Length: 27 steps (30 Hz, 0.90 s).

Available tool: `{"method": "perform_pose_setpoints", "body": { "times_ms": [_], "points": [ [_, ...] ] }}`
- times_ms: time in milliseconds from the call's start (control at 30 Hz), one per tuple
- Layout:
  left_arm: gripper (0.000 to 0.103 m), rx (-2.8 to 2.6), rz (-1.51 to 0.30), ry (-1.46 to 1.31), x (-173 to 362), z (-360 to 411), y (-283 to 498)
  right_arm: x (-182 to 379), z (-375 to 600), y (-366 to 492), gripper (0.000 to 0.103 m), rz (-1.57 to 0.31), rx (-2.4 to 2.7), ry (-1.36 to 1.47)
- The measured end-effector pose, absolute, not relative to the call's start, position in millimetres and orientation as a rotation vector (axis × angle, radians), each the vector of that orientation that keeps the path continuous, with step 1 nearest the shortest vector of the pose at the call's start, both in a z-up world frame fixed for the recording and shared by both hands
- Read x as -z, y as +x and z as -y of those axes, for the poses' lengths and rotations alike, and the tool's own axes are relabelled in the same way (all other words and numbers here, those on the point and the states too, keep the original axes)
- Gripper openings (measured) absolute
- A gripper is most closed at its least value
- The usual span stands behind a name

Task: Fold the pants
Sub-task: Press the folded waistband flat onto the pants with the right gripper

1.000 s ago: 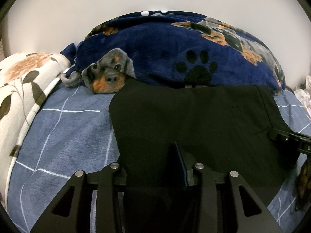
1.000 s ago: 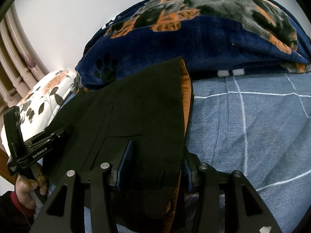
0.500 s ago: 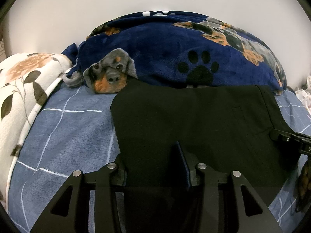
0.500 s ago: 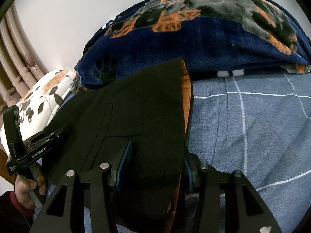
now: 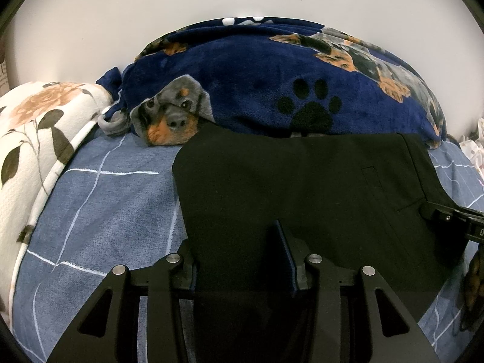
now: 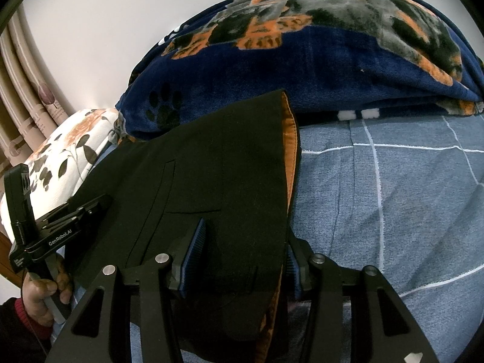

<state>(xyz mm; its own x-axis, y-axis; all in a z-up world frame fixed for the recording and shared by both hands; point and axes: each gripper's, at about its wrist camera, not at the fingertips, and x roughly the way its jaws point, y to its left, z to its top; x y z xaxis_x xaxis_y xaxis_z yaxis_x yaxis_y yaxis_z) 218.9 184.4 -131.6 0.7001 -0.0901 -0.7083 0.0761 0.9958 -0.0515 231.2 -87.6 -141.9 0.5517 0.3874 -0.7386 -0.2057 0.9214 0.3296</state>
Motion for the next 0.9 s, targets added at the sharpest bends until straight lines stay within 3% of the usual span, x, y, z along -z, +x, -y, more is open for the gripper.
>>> {"method": "perform_pose_setpoints", "body": {
  "times_ms": [900],
  "points": [
    [0.042,0.096,-0.798,-0.032,133.2,-186.1,220.4,142.2,87.5,230.8,0.050,-0.926,-0.356,0.206]
  ]
}}
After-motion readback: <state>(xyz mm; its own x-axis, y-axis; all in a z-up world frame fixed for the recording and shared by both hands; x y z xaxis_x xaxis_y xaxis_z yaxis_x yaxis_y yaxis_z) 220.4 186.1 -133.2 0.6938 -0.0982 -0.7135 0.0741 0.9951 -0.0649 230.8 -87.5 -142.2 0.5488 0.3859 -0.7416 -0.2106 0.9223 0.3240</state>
